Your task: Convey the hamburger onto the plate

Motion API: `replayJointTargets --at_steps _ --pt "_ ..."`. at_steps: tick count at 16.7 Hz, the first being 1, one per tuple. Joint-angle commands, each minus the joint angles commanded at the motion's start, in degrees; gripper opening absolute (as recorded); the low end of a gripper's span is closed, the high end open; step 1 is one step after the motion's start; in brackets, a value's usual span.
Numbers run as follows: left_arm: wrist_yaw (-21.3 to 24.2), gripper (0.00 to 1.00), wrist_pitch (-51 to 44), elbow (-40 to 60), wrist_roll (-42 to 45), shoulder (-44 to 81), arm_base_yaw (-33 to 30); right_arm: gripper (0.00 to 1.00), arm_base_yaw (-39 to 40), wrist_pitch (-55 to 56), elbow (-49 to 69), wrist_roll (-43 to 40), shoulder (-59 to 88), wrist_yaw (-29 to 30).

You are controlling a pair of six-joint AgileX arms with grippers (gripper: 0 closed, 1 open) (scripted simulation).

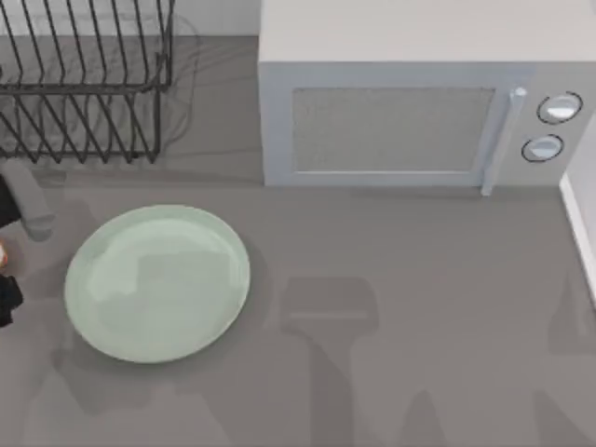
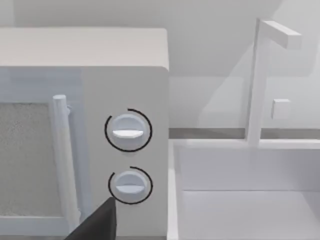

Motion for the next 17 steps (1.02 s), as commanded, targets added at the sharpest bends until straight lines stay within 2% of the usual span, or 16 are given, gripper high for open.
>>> replayJointTargets --at_steps 4,8,17 --pt "-0.45 1.00 -5.94 12.40 5.22 9.98 2.65 1.00 0.00 0.00 0.00 0.00 0.00 0.00" --pt "-0.85 1.00 -9.12 21.02 7.46 14.43 4.73 1.00 0.00 0.00 0.00 0.00 0.00 0.00" --pt "-0.94 1.00 -9.56 23.12 7.80 15.26 5.05 1.00 0.00 0.00 0.00 0.00 0.00 0.00"
